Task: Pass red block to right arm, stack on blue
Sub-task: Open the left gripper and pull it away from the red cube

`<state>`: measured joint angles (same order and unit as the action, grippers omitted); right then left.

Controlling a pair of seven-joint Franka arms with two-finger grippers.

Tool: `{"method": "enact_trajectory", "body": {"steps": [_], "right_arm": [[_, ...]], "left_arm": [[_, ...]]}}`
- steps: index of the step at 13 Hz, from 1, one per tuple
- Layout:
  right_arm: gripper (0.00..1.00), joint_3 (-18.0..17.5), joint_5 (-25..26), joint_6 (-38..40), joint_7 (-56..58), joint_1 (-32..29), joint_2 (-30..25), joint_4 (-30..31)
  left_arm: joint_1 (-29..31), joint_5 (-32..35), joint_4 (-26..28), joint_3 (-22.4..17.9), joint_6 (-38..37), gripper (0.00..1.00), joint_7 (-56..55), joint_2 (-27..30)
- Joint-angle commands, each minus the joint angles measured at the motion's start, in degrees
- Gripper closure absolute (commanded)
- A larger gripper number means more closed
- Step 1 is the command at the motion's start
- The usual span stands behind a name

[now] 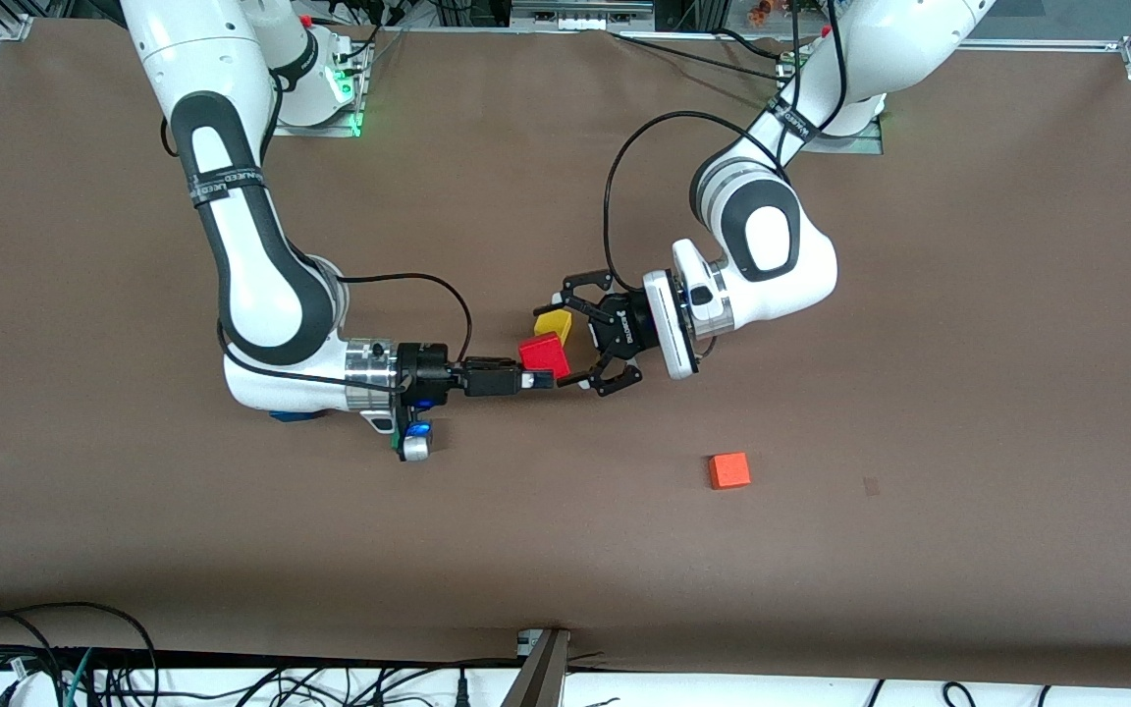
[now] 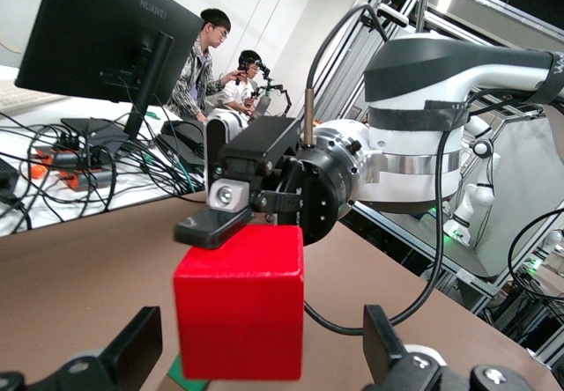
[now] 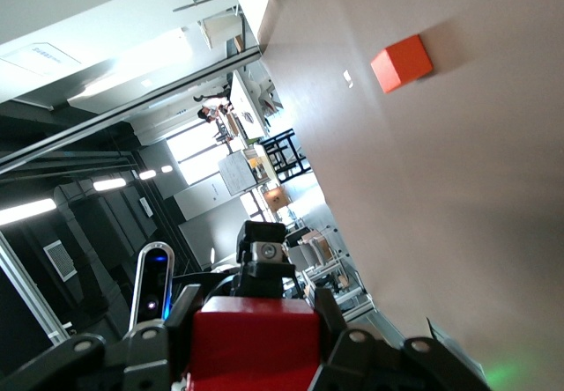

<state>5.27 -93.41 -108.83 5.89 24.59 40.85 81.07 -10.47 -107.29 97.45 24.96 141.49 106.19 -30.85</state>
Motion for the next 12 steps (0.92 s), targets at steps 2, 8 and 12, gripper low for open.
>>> {"method": "enact_trajectory", "body": {"steps": [2,8,12], "right_arm": [[0.99,0.0,5.94,3.61,0.7,-4.71,-1.39,-0.04],[0.99,0.0,30.52,4.95,0.96,-11.13,-1.38,-5.22],[0.99,2.63,52.91,2.41,1.05,-11.32,-1.47,-5.31]], "left_arm": [[4.83,3.12,0.81,0.0,0.02,0.0,1.04,4.82],[11.25,13.49,2.3,0.0,-5.24,0.0,-8.16,5.36],[21.08,34.18,2.4,-0.35,-20.42,0.0,-23.43,4.57]]}}
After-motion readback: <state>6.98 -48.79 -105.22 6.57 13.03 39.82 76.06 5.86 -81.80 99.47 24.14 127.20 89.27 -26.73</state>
